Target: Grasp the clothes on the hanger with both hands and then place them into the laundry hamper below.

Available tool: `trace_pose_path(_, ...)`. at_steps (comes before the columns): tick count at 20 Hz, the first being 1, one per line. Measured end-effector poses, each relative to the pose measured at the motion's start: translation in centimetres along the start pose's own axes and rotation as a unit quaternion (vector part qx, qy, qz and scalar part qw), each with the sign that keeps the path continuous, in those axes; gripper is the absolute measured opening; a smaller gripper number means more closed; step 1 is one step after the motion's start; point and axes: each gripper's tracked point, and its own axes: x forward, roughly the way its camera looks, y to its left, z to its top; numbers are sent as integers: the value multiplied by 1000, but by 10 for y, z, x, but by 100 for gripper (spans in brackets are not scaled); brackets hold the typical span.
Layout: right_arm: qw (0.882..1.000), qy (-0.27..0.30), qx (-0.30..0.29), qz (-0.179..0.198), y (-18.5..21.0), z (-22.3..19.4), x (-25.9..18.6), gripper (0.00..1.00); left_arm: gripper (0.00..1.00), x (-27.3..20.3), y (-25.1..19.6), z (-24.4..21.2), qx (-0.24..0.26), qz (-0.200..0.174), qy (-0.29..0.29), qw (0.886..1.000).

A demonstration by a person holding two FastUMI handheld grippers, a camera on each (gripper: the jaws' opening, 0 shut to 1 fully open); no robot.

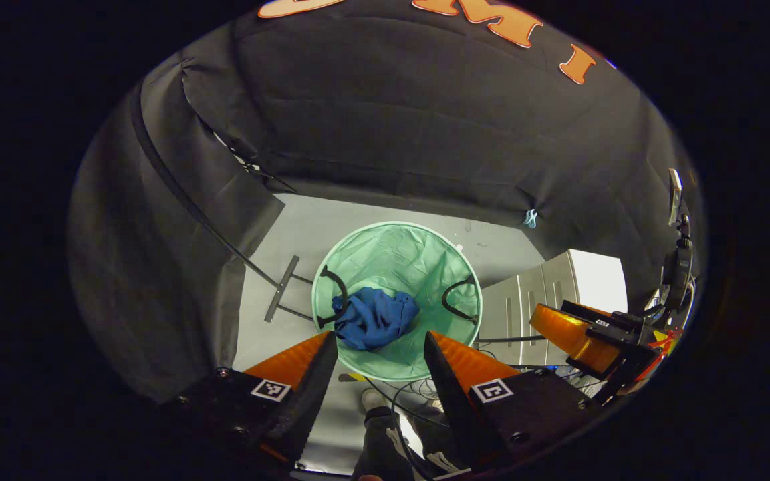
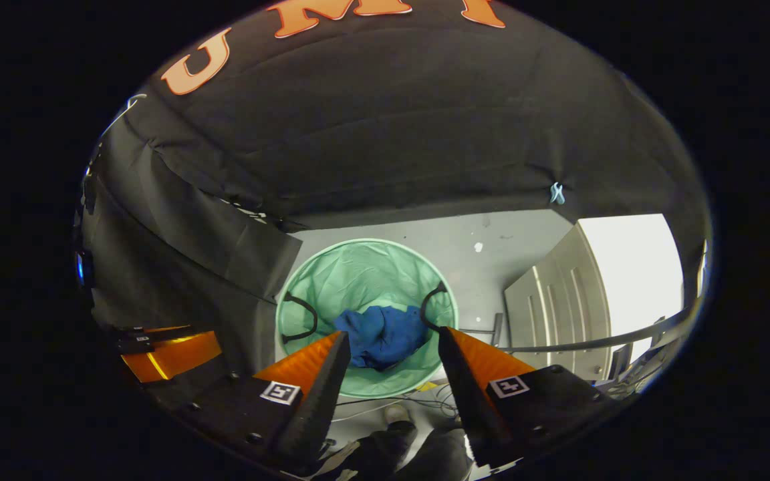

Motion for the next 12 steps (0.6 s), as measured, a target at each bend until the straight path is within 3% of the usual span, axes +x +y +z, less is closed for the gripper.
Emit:
trace_pose_path(1, 1000, -7, -4, -1, 1, 1, -6, 92, 80, -2, 1, -3, -1, 3, -3, 1000)
trace_pose_path(3, 1000, -20, -10, -6, 2, -3, -20, 90, 85, -9, 8, -7, -1, 17, -11, 1000)
trace_pose_path(4, 999, -27, -13, -11, 0, -4, -27, 91, 94, -15, 9, -9, -2, 22, -15, 1000)
trace_pose_path(5, 999, -34, -16, -14, -2, -4, -34, 99, 97, -15, 10, -7, -2, 27, -21, 999)
trace_pose_path(6, 999, -41, -17, -14, -2, -3, -41, 91, 97, -26, 11, -7, -4, 29, -27, 999)
trace_pose_path(7, 999, -48, -15, -13, -2, -5, -49, 99, 97, -33, 13, -8, -7, 31, -32, 999)
trace_pose_path(12, 996, -88, -10, -5, -8, 1, -93, 99, 97, -94, 10, -6, -31, 29, -98, 994)
